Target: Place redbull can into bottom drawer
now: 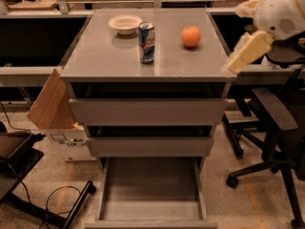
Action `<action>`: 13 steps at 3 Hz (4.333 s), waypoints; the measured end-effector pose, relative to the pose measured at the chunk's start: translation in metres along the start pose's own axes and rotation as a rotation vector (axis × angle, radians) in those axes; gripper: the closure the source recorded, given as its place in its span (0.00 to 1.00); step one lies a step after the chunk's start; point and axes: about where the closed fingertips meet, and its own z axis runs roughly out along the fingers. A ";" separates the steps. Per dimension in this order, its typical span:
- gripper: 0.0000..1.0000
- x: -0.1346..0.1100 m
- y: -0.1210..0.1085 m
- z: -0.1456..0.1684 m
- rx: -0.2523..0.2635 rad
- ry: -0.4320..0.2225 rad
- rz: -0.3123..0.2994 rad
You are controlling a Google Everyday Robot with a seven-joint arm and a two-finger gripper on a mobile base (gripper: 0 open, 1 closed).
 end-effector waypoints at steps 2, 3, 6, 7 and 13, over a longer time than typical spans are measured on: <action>0.00 -0.072 -0.083 0.057 0.063 -0.420 0.029; 0.00 -0.073 -0.086 0.062 0.064 -0.434 0.038; 0.00 -0.119 -0.114 0.165 0.031 -0.737 0.195; 0.00 -0.133 -0.120 0.204 0.001 -0.781 0.233; 1.00 -0.145 -0.073 0.284 -0.157 -0.767 0.300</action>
Offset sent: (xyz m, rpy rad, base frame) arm 0.1450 0.0860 0.0243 0.5647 -0.1941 0.0846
